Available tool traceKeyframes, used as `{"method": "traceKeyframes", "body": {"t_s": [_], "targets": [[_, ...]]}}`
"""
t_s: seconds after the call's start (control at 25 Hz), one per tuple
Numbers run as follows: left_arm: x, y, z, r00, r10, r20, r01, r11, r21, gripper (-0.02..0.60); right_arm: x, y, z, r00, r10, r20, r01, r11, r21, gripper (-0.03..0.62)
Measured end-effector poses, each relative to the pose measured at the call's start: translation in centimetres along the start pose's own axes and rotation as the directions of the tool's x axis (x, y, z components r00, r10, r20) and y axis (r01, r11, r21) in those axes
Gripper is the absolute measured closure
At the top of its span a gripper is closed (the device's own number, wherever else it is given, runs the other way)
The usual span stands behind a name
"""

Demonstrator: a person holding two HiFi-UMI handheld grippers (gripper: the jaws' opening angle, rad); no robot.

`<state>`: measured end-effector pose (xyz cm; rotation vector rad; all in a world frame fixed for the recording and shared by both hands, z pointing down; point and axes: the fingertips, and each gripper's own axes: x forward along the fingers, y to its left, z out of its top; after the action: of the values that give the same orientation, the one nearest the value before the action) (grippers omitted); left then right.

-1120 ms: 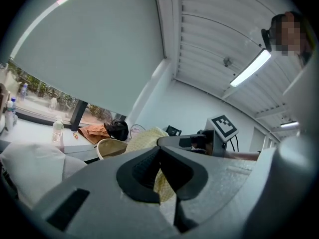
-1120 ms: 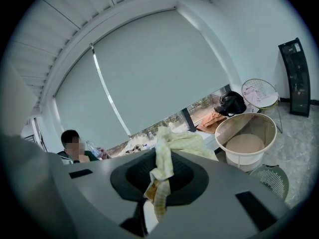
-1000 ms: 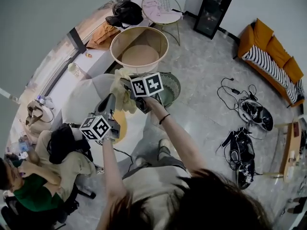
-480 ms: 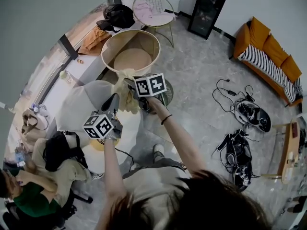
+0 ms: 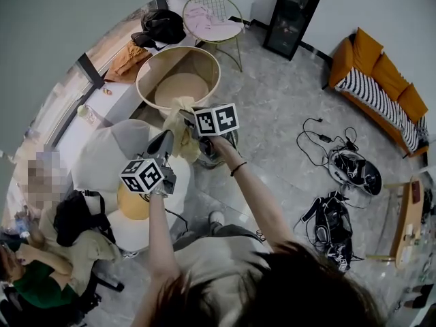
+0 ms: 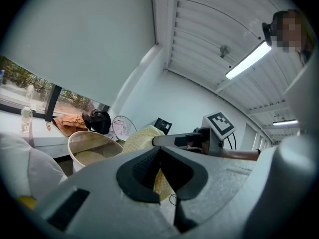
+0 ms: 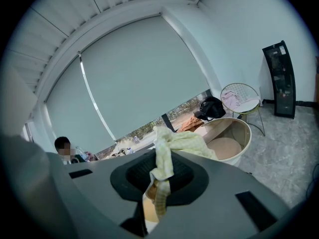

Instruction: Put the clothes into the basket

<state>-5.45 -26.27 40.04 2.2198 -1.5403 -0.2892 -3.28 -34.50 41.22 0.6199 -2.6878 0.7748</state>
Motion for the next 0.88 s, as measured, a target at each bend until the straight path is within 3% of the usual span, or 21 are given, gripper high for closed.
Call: {"method": "traceKeyframes", "body": {"t_s": [0.36, 0.88], "targets": [[3.7, -1.9, -0.7, 0.999, -0.032, -0.036, 0.032, 0.999, 0.015, 0.571, -1.8, -3.7, 0.7, 0.999, -0.033, -0.001, 0.033, 0.999, 0.005, 0.546], [10.4, 0.1, -1.0, 0.986, -0.091, -0.137, 0.093, 0.996, 0.008, 0.571, -1.2, -10.5, 2.6, 0.993, -0.116, 0.005, 0.115, 0.991, 0.070, 0.546]]}}
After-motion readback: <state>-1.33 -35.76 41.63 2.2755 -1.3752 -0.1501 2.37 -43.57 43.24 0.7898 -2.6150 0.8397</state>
